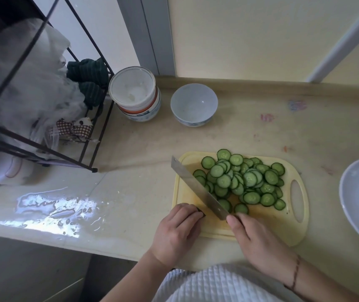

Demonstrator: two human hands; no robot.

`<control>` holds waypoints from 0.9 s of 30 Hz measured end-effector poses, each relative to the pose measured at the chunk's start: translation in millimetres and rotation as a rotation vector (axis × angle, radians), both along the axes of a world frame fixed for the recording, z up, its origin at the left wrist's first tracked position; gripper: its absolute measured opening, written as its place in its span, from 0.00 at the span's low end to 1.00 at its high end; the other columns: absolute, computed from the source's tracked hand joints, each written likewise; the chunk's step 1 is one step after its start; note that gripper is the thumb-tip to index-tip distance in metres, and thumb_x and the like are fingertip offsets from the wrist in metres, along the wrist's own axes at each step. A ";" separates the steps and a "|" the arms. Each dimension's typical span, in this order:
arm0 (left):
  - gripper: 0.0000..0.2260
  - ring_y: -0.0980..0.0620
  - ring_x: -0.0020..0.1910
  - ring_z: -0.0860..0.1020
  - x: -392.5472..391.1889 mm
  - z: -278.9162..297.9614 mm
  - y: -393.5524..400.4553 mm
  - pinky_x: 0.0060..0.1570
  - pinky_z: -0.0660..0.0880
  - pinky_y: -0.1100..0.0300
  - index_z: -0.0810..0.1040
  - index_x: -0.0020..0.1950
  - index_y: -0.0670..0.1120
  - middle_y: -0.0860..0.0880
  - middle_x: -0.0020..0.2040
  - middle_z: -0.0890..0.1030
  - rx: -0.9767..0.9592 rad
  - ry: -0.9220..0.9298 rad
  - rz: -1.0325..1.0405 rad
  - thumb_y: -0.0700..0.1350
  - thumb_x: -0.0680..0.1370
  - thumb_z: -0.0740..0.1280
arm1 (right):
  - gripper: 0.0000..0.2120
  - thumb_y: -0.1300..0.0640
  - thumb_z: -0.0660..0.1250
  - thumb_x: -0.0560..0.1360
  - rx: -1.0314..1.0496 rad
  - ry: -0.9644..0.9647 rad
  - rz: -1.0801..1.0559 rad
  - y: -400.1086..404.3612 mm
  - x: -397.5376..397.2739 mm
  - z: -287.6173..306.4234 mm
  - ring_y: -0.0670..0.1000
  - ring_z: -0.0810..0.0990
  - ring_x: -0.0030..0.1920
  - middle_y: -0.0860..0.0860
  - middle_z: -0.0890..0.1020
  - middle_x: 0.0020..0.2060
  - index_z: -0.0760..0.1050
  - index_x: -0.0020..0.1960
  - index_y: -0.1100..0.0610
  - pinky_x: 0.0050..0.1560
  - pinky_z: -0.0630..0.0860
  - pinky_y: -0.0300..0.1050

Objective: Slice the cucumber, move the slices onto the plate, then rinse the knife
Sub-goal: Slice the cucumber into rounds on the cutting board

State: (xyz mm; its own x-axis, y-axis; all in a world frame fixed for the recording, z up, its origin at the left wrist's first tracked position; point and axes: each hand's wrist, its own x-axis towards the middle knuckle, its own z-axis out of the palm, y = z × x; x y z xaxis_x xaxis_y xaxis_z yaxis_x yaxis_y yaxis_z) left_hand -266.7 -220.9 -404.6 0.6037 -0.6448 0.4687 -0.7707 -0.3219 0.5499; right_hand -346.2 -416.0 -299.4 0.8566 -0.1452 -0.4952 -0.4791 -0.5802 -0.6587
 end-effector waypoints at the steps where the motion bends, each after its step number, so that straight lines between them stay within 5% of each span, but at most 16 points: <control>1: 0.05 0.45 0.49 0.80 0.6 0.1 -0.3 0.54 0.78 0.58 0.82 0.53 0.39 0.46 0.51 0.80 0.000 0.001 -0.001 0.39 0.80 0.70 | 0.21 0.37 0.46 0.75 0.006 -0.015 0.005 -0.9 -0.4 2.4 0.51 0.73 0.29 0.49 0.74 0.28 0.70 0.40 0.49 0.32 0.71 0.48; 16: 0.08 0.45 0.51 0.81 -0.9 0.6 -1.0 0.53 0.79 0.57 0.85 0.52 0.38 0.45 0.52 0.84 -0.026 0.043 0.019 0.41 0.82 0.67 | 0.34 0.25 0.29 0.67 -0.124 -0.050 0.199 2.6 -23.8 1.0 0.49 0.76 0.34 0.49 0.75 0.31 0.63 0.40 0.48 0.36 0.71 0.45; 22: 0.06 0.45 0.52 0.81 -1.6 -0.3 0.2 0.55 0.79 0.57 0.84 0.55 0.39 0.46 0.54 0.83 -0.010 0.060 0.012 0.38 0.79 0.71 | 0.23 0.35 0.42 0.77 -0.148 -0.039 0.170 18.0 -0.9 -10.4 0.51 0.77 0.39 0.48 0.73 0.32 0.66 0.44 0.51 0.40 0.72 0.48; 27: 0.06 0.45 0.50 0.80 -1.4 -0.7 2.4 0.56 0.77 0.60 0.80 0.55 0.40 0.46 0.53 0.79 -0.020 0.064 0.001 0.38 0.79 0.70 | 0.25 0.33 0.42 0.73 -0.074 -0.024 0.057 1.7 9.0 -9.5 0.46 0.71 0.26 0.49 0.74 0.27 0.68 0.38 0.50 0.31 0.72 0.49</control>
